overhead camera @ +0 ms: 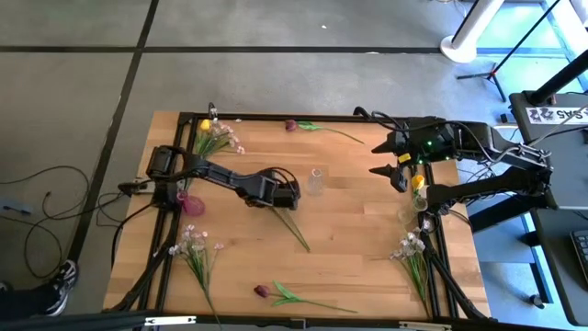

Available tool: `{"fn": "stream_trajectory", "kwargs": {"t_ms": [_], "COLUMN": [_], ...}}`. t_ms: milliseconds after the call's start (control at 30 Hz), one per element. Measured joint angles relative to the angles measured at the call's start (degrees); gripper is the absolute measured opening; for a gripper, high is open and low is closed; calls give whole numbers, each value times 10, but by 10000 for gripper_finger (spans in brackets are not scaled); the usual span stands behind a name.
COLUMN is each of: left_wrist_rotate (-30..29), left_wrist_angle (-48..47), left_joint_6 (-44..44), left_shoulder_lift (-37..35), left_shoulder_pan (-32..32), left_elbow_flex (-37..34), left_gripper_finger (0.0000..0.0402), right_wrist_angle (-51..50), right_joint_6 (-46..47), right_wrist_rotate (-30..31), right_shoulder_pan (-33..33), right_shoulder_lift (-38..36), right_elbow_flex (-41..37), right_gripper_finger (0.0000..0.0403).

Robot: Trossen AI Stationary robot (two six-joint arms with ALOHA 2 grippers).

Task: Sort flowers into vase by color
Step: Put the bottom yellow tulip into the bottom transparent vase

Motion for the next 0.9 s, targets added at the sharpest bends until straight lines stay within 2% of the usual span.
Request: {"fn": "stream_trajectory", "kwargs": {"t_ms": [167, 333, 433, 567, 633, 767, 900], "left_wrist_rotate": [27, 31, 29, 25, 18, -43, -151], "left_wrist_angle": [13, 8, 6, -2, -7, -6, 27], "left_joint_6": [11, 8, 8, 8, 12, 22, 96], "left_shoulder_lift": [11, 12, 12, 12, 1, -60, -153], "left_shoulder_pan": [22, 15, 18, 27, 29, 25, 6], "left_elbow_flex": [0, 0, 0, 0, -1, 0, 0], "left_gripper_finger": [135, 130, 98, 18, 10, 3, 2], "right_wrist_angle": [-7, -9, -11, -14, -12, -11, -3], "right_joint_6": [-10, -22, -14, -11, -13, -29, -41], "right_wrist_rotate": [0, 0, 0, 0, 0, 0, 0], "right_shoulder_pan": [0, 0, 0, 0, 0, 0, 0], "right_shoulder_lift": [0, 0, 0, -3, -5, -12, -17], "right_elbow_flex": [0, 0, 0, 0, 0, 6, 40], "right_gripper_finger": [280, 280, 280, 280, 280, 280, 280]}}
